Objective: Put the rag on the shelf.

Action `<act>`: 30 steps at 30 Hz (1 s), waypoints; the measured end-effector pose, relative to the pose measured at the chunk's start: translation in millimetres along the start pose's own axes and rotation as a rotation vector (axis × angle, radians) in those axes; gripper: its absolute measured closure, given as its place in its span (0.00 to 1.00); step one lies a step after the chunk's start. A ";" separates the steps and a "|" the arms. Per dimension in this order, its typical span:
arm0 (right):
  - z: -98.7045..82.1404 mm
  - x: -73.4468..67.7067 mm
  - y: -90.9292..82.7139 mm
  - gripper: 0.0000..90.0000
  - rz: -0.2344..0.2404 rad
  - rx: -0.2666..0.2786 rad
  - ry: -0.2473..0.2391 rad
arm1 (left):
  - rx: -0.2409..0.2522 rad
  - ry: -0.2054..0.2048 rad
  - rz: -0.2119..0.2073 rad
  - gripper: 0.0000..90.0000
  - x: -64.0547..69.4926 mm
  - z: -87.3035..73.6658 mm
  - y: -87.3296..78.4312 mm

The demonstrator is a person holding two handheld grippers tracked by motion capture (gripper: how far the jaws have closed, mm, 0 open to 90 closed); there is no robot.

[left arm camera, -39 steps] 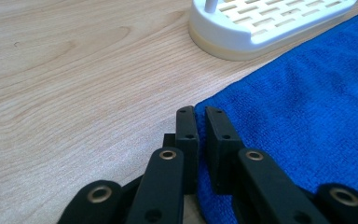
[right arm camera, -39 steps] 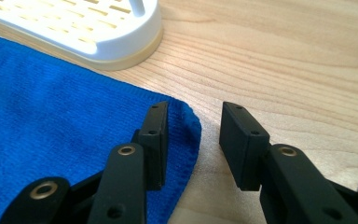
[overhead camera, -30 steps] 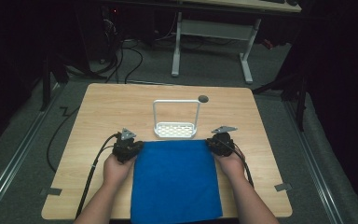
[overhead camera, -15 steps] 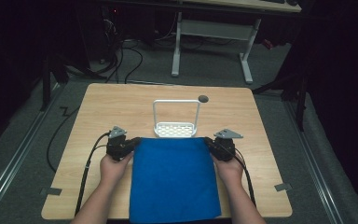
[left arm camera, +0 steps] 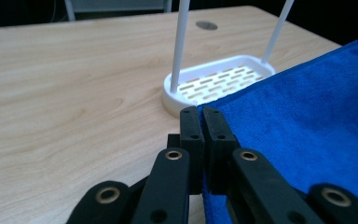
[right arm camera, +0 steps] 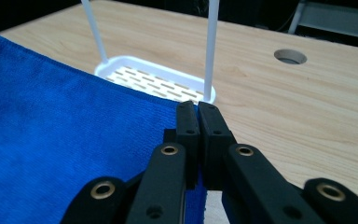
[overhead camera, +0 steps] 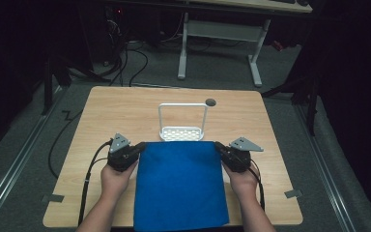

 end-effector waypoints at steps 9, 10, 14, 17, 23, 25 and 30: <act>25.4 -7.9 -24.1 0.98 0.024 0.100 -0.010 | 0.100 0.033 -0.010 0.98 11.3 28.8 -26.7; 25.4 -7.9 -24.1 0.98 0.024 0.100 -0.010 | 0.100 0.033 -0.010 0.98 11.3 28.8 -26.7; 37.6 -13.3 -37.6 0.98 0.031 0.153 -0.016 | 0.152 0.052 -0.018 0.98 19.2 42.9 -38.4; 46.3 -17.6 -48.4 0.98 0.039 0.189 -0.018 | 0.194 0.075 -0.019 0.98 26.0 54.1 -47.6; 68.5 -29.0 -75.2 0.98 0.057 0.280 -0.038 | 0.265 0.121 -0.019 0.98 40.1 73.2 -66.2; 74.6 -32.0 -82.9 0.98 0.059 0.306 -0.047 | 0.279 0.120 -0.020 0.98 41.7 75.8 -68.9; 84.6 -38.3 -96.9 0.98 0.064 0.349 -0.062 | 0.320 0.136 -0.016 0.98 46.0 85.5 -81.7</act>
Point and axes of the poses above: each handheld gripper's, and its own axes: y roughly forward along the jaws, z roughly out of its top, x roughly to its right, the point moved 8 cm from there along y, roughly forward along the jaws, and after that the axes turned 4 degrees about y, right-handed, at the moved point
